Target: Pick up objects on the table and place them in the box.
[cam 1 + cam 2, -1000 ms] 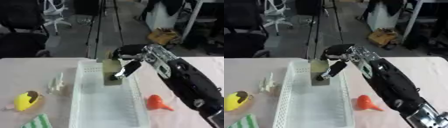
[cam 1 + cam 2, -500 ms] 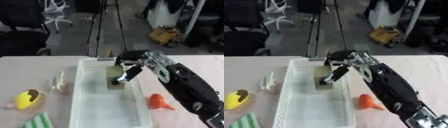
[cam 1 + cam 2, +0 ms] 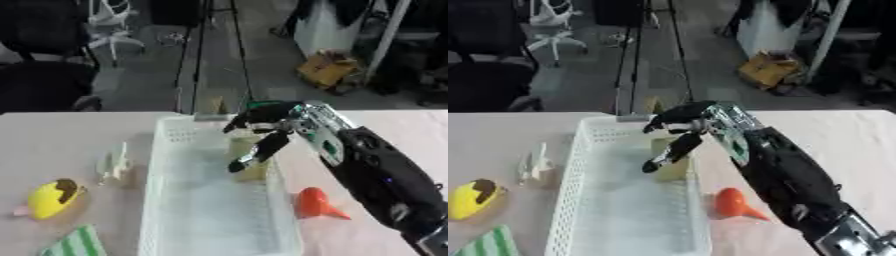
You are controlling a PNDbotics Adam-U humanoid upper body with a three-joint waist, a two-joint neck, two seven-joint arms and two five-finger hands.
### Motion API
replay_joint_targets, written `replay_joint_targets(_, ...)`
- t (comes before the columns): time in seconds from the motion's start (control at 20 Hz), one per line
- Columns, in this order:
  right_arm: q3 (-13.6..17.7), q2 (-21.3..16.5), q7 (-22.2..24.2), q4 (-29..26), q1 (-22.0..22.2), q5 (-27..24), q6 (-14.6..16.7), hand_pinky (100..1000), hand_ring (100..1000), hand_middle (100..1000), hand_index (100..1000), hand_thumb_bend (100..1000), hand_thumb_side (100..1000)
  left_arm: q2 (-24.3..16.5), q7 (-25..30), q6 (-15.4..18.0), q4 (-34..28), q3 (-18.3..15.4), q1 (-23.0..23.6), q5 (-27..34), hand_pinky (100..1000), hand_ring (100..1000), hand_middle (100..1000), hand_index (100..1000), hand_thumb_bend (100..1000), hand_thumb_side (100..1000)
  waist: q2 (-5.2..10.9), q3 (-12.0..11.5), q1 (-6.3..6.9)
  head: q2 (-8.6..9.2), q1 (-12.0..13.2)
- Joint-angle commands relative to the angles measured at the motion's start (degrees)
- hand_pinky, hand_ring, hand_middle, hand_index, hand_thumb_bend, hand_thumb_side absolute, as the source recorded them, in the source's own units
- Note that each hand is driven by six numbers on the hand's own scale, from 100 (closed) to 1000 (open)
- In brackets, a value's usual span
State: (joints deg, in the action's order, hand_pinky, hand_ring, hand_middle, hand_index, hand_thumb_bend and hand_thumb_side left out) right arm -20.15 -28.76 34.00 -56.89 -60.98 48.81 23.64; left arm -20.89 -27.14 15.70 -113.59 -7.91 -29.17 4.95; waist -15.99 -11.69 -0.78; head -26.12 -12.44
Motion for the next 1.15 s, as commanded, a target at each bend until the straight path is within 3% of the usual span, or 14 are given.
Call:
replay_joint_targets(0.05, 0.9, -2.0, 0.6, -2.1, -1.4, -1.1, -0.3, 1000, 1000, 930, 1000, 736, 973, -0.8, 0.2, 0.0, -1.0, 0.0, -0.7, 0.0, 856, 951, 885, 904, 181, 1000, 1.21, 0.1, 0.3, 0.17, -0.1)
replay_joint_targets(0.45, 1.2, -3.9, -0.7, -7.0, -1.3, -3.8, -1.8, 1000, 1000, 906, 969, 698, 995, -1.1, 0.2, -0.2, -1.0, -0.1, -0.2, -0.2, 856, 951, 884, 904, 181, 1000, 1.79, 0.8, 0.54, 0.0, 0.1)
replay_joint_targets(0.7, 2.0, -6.7, -2.3, -12.8, -0.3, -6.7, -2.7, 1000, 1000, 834, 827, 601, 1000, -1.4, 0.1, -0.4, -1.0, -0.2, 0.2, -0.5, 856, 951, 885, 904, 181, 1000, 2.37, 1.7, 0.63, -0.22, 0.7)
replay_joint_targets(0.85, 3.2, -9.4, -4.1, -16.6, 1.3, -9.0, -3.5, 1000, 1000, 847, 737, 543, 1000, -1.5, 0.1, -0.5, -1.0, -0.3, 0.5, -0.6, 856, 951, 885, 904, 183, 1000, 2.82, 2.5, 0.77, -0.09, 1.1)
replay_joint_targets(1.0, 4.2, -11.8, -6.0, -20.6, 3.3, -11.0, -4.2, 1000, 1000, 847, 735, 525, 1000, -1.6, 0.0, -0.6, -1.0, -0.4, 0.7, -0.7, 856, 951, 884, 903, 183, 1000, 3.07, 2.9, 0.96, 0.22, 1.3)
replay_joint_targets(1.15, 5.8, -13.8, -7.5, -24.6, 5.5, -13.0, -5.1, 1000, 1000, 845, 827, 487, 1000, -1.6, 0.0, -0.7, -1.0, -0.5, 0.9, -0.8, 855, 951, 884, 903, 181, 1000, 3.28, 3.5, 1.33, 0.91, 1.6)
